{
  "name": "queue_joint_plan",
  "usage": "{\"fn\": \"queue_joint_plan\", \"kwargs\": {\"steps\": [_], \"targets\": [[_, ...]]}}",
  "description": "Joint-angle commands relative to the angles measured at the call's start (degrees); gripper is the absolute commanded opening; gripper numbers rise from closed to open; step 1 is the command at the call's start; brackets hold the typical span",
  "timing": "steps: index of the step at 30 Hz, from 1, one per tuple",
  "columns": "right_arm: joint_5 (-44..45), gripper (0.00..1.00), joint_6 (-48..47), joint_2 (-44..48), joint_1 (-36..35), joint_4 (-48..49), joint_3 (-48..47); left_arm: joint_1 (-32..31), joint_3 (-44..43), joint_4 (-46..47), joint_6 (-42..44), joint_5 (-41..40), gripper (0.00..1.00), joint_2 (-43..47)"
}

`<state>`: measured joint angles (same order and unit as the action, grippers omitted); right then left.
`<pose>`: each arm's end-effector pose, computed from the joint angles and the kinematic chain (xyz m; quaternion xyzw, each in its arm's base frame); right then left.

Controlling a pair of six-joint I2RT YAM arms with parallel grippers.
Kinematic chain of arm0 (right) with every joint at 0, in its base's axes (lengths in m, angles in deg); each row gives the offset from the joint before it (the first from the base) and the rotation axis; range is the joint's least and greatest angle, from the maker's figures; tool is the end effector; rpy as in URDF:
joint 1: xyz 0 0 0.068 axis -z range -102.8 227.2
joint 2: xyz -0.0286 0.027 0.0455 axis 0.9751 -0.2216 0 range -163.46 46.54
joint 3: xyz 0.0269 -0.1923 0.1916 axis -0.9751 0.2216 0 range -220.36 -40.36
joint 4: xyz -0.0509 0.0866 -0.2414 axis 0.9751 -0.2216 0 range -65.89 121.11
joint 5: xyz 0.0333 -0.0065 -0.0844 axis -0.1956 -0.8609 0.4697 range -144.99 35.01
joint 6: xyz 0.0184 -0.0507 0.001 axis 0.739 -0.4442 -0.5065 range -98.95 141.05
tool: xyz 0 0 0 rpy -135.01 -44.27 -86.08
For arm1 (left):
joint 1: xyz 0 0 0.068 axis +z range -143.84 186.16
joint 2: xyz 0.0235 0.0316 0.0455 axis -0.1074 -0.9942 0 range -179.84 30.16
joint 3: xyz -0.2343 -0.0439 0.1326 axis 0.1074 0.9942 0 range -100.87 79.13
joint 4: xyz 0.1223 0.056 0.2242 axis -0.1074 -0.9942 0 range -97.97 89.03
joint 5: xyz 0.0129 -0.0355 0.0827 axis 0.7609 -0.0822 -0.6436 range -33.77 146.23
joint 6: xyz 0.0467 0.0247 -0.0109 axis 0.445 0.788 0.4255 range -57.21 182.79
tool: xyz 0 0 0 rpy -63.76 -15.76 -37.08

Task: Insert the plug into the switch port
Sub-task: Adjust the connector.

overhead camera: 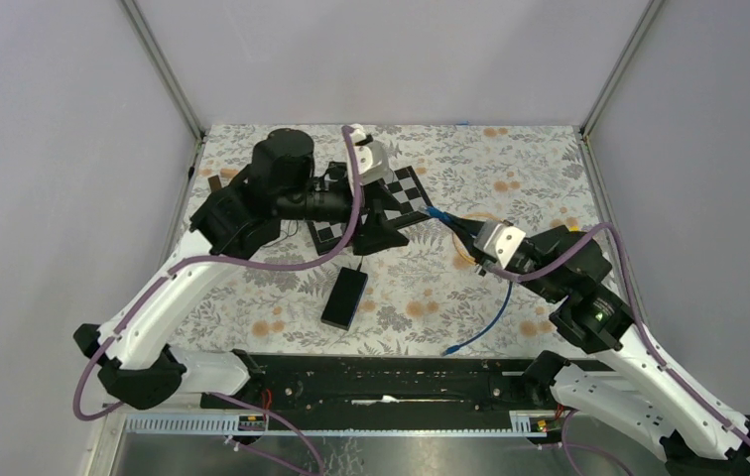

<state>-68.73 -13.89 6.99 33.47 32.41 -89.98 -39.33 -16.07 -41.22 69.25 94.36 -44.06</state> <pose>0.1053 0.1123 0.4049 -0.4702 0.4279 0.1344 0.7601 0.1608 -0.1949 0.4775 0.5075 0.6101 -0.4339 0.4265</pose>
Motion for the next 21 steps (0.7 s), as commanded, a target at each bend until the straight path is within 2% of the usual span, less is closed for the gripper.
{"fn": "queue_joint_plan", "kwargs": {"steps": [1,11,16,21], "targets": [[1.94,0.00,6.09,1.16,0.22,5.90,-3.98,-0.21,2.74,9.09,-2.60,-1.57,0.68,3.40],[-4.23,0.00,13.73,3.31,0.17,13.73,-4.19,-0.21,13.51,29.09,-6.13,-0.63,0.70,12.06],[-7.82,0.00,16.56,4.26,0.17,16.73,-3.65,-0.21,14.24,33.45,-6.30,2.26,0.68,12.87],[-14.90,0.00,14.35,5.01,0.22,17.34,-2.43,-0.21,15.22,38.55,-6.32,4.72,0.68,12.84]]}}
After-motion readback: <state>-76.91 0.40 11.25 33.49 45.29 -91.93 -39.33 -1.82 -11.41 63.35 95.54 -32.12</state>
